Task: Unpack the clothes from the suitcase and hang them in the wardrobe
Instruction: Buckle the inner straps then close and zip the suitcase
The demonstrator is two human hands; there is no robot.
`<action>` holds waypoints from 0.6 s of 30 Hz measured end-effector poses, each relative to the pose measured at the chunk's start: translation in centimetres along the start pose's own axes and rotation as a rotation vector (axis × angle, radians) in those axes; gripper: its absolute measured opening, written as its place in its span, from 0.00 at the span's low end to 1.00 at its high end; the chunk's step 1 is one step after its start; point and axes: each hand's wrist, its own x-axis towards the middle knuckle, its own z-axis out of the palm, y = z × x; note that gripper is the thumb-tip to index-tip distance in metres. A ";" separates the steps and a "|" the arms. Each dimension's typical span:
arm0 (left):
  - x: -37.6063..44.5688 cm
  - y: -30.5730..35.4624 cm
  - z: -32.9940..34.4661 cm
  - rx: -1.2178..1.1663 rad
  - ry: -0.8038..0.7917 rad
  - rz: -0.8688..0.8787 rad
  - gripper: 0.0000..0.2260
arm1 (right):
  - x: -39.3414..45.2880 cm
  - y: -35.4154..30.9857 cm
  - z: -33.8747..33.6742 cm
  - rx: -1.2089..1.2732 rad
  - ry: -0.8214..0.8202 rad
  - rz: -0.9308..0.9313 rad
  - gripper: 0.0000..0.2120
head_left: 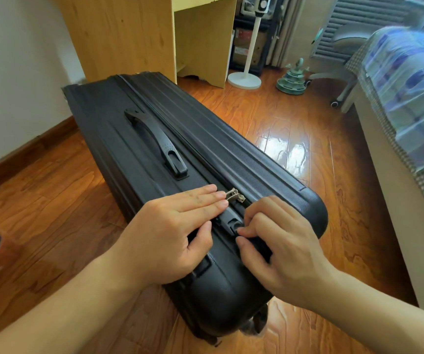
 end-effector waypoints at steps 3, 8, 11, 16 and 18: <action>0.1 0.1 0.1 -0.005 0.023 -0.016 0.16 | -0.1 0.1 0.0 0.002 -0.011 0.006 0.06; 0.4 0.3 0.2 0.034 0.020 -0.045 0.15 | -0.4 0.1 0.0 -0.003 -0.044 0.008 0.05; 0.4 0.4 0.2 0.032 0.007 -0.087 0.15 | -0.4 0.2 -0.1 0.004 -0.032 0.004 0.05; 0.3 0.4 -0.1 0.002 -0.014 -0.128 0.16 | -0.5 0.4 -0.1 0.047 -0.016 0.009 0.03; 0.2 0.4 -0.3 -0.001 -0.020 -0.140 0.16 | -0.4 0.7 -0.5 0.110 -0.045 0.040 0.02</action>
